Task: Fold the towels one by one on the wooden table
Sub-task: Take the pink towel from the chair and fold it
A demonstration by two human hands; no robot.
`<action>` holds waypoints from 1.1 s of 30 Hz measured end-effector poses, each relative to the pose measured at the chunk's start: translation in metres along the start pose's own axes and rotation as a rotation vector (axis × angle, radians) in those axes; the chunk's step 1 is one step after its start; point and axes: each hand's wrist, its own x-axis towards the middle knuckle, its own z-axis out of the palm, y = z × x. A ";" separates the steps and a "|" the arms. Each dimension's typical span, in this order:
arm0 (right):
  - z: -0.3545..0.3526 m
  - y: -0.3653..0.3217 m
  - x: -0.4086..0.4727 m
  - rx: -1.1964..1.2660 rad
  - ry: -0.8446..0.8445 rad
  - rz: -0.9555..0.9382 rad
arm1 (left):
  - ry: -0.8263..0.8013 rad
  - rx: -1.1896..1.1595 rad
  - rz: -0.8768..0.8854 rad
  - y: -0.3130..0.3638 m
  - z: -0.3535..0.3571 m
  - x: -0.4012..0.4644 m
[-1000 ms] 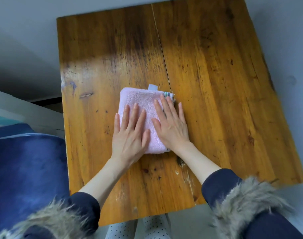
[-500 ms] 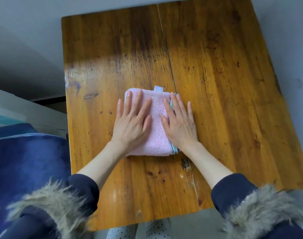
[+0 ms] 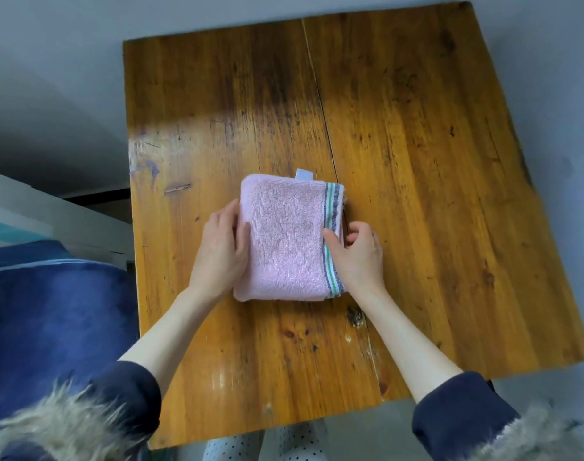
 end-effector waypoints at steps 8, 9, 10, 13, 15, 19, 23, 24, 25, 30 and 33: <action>-0.001 -0.011 0.013 0.066 -0.152 0.226 | -0.114 -0.278 -0.405 0.001 -0.005 0.005; -0.003 -0.012 0.014 0.077 -0.192 0.256 | -0.129 -0.294 -0.429 0.002 -0.006 0.004; -0.005 -0.013 0.015 0.104 -0.235 0.288 | -0.137 -0.308 -0.451 0.002 -0.007 0.003; -0.007 -0.018 0.013 0.166 -0.334 0.348 | -0.146 -0.325 -0.506 0.002 -0.006 -0.004; -0.002 -0.018 0.007 0.081 -0.333 0.324 | -0.147 -0.302 -0.524 0.002 -0.006 -0.010; 0.006 -0.020 -0.005 -0.057 -0.245 0.245 | -0.130 -0.260 -0.553 0.006 -0.006 -0.016; 0.002 -0.019 -0.010 0.152 -0.286 0.259 | -0.112 -0.300 -0.575 0.005 -0.010 -0.022; 0.000 -0.019 -0.011 0.206 -0.307 0.259 | -0.108 -0.319 -0.583 0.005 -0.011 -0.024; -0.003 -0.018 -0.011 0.244 -0.324 0.258 | -0.105 -0.339 -0.592 0.004 -0.011 -0.026; -0.011 -0.011 -0.005 0.309 -0.387 0.244 | -0.092 -0.461 -0.626 0.000 -0.015 -0.034; -0.015 -0.010 0.002 0.290 -0.411 0.251 | -0.136 -0.578 -0.670 0.000 -0.018 -0.038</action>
